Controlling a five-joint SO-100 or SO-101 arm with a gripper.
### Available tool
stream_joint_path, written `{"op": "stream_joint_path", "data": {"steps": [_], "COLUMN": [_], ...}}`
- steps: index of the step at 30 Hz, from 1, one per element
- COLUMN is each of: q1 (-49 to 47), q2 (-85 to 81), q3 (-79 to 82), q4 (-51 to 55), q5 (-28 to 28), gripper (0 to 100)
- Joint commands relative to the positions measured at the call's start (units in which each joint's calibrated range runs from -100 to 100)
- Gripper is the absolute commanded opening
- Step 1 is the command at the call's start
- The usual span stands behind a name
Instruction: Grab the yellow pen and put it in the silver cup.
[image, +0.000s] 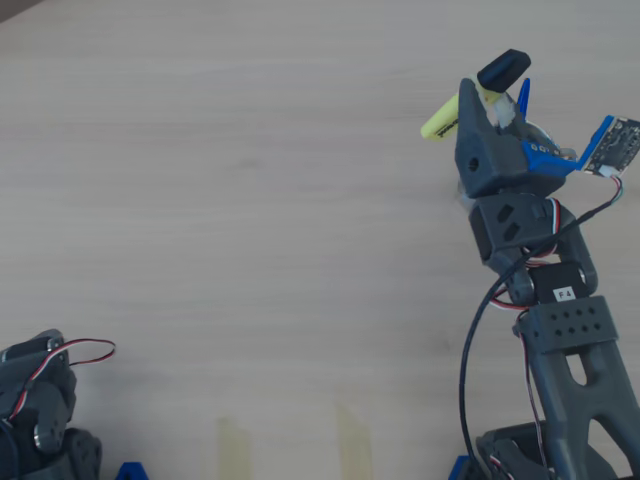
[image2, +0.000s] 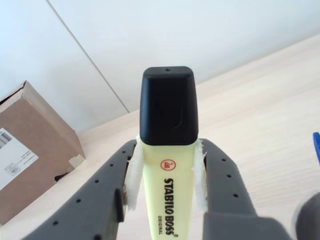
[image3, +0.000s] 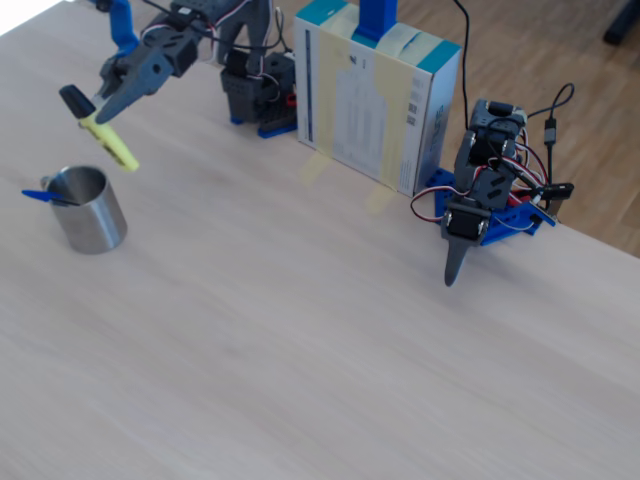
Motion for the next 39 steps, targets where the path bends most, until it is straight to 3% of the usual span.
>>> {"op": "stream_joint_path", "data": {"steps": [1, 6, 26, 39], "q1": [1.55, 3.65, 9.40, 11.32], "q2": [-2.29, -5.28, -10.77, -7.36], "q3": [0.11, 1.93, 6.64, 6.55], "q4": [-3.96, -3.62, -3.70, -4.39], "q5": [1.80, 2.32, 14.80, 16.04], "gripper": [9, 9, 8, 8]}}
